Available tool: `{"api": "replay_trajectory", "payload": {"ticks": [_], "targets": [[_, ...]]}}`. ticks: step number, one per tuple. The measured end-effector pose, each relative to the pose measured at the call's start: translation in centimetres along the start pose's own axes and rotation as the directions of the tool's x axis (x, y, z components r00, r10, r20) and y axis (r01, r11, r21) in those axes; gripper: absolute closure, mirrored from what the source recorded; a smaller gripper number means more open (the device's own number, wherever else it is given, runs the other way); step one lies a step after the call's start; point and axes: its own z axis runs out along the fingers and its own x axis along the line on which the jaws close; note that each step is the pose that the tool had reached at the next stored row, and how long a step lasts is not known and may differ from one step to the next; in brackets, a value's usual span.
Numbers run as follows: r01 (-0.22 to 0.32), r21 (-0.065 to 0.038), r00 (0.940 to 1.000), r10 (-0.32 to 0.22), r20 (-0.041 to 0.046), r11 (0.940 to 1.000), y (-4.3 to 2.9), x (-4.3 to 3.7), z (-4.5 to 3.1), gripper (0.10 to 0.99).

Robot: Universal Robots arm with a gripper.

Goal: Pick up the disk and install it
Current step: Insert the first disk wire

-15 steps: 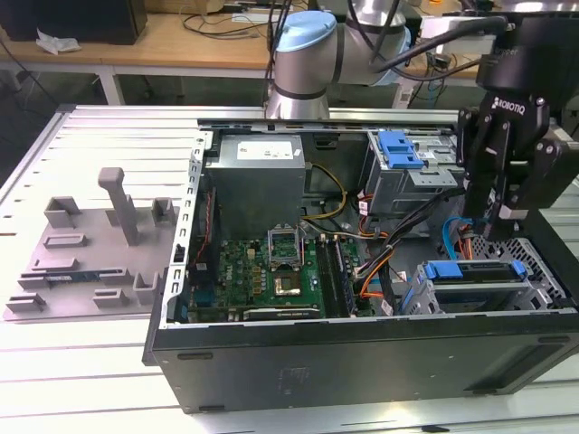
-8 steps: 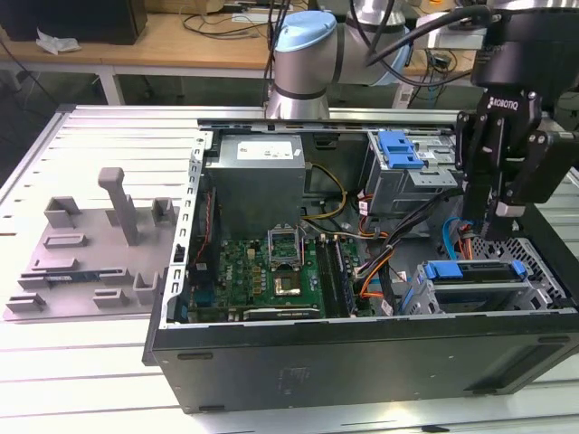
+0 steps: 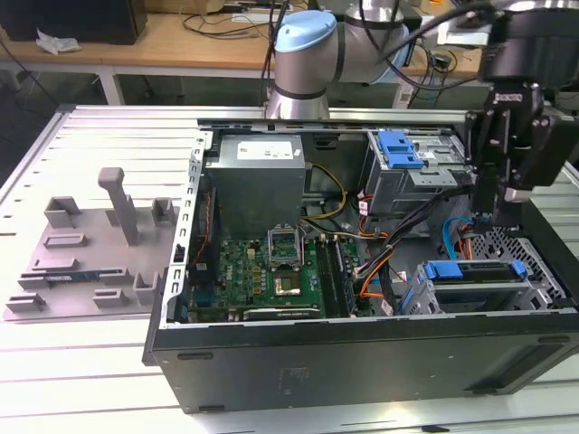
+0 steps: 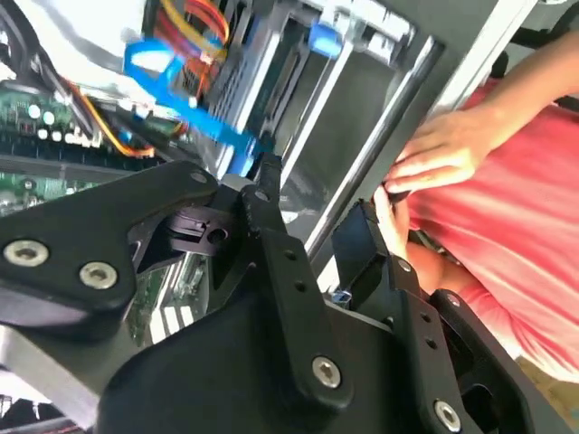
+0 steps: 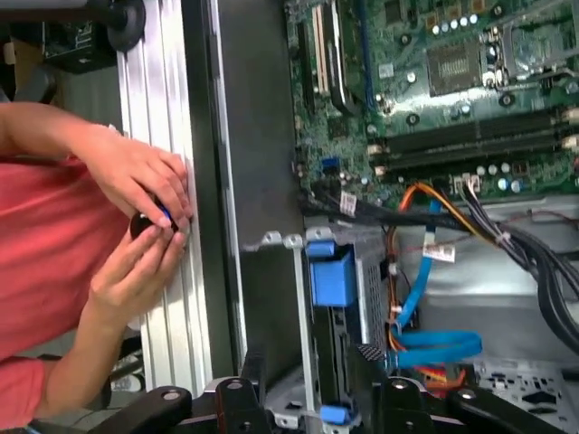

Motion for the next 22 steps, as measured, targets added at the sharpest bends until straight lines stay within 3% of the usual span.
{"api": "replay_trajectory", "payload": {"ticks": [3,5,7,9,17,19,22], "targets": [[0.003,-0.006,1.0000,-0.003,-0.0026,1.0000,-1.72,-0.81,0.14,0.584],[0.003,-0.005,0.9999,-0.003,-0.0140,1.0000,-1.96,-1.92,-0.21,0.584],[0.002,-0.003,0.9994,-0.002,-0.0351,1.0000,-1.99,-3.52,-0.77,0.584],[0.002,-0.003,0.9992,-0.002,-0.0402,1.0000,-1.92,-4.35,-0.86,0.584],[0.000,-0.006,0.9998,0.000,-0.0186,1.0000,-1.95,-4.38,-0.13,0.584],[-0.001,-0.006,1.0000,0.001,-0.0074,1.0000,-1.95,-4.37,0.04,0.584],[-0.002,-0.007,1.0000,0.002,-0.0018,1.0000,-1.95,-4.43,0.22,0.584]]}}
